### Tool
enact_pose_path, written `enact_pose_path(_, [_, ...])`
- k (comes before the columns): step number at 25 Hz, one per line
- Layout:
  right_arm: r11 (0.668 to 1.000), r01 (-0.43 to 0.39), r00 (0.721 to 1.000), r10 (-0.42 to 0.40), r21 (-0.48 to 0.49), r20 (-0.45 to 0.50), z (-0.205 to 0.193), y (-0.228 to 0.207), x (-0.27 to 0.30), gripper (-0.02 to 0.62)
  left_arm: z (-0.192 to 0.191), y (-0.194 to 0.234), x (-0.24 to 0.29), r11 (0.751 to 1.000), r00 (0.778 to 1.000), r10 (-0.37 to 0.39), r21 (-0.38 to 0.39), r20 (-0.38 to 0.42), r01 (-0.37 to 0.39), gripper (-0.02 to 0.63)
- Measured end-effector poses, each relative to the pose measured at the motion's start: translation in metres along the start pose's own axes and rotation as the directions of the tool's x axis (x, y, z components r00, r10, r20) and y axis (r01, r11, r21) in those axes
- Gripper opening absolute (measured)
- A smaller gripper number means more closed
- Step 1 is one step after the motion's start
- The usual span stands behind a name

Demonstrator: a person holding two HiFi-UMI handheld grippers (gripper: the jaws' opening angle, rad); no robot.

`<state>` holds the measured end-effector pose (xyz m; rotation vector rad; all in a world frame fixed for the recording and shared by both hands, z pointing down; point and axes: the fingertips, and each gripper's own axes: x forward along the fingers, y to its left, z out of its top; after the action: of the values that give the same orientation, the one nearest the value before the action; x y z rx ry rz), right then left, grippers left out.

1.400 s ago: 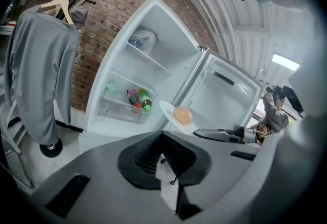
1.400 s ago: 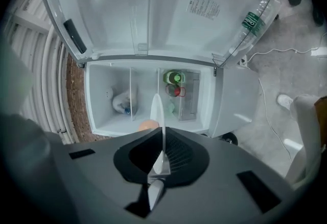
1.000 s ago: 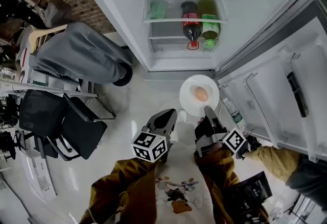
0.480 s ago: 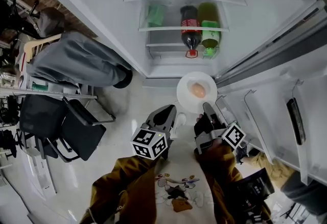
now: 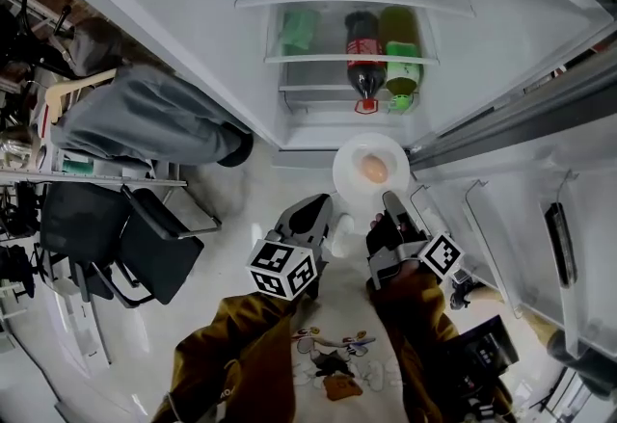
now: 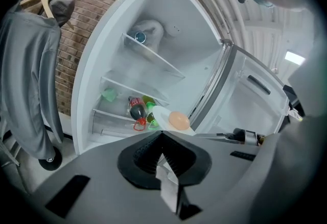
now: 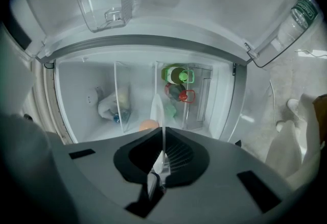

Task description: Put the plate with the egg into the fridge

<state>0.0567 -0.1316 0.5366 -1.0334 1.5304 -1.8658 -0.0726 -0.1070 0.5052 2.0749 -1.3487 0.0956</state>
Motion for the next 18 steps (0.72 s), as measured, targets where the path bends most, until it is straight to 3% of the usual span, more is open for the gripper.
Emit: enact_pose_path(18, [0.999,-0.037,0.993,0.037,-0.006,0.11,-0.008,0.025,0.013,0.014,0.038,0.008,0.003,0.992,0.994,-0.108,0.069,-0.02,0.109,0.008])
